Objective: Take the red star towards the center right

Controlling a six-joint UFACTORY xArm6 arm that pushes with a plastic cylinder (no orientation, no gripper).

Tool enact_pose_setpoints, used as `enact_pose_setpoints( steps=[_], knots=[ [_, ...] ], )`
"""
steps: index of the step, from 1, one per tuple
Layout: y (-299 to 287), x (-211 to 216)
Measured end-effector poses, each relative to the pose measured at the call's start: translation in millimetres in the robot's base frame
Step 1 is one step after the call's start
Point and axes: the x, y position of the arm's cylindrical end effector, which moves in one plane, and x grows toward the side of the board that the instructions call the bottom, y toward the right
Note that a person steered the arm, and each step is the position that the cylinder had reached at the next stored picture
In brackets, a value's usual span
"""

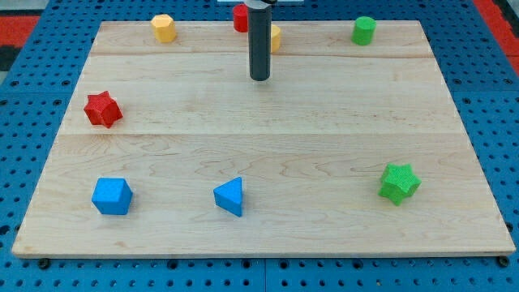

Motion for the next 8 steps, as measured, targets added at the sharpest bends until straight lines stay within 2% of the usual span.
enact_pose_setpoints(
  steps=[3, 6, 8],
  knots=[
    [0.5, 0.0],
    [-11.1, -23.9],
    [-73.7, -23.9]
  ],
)
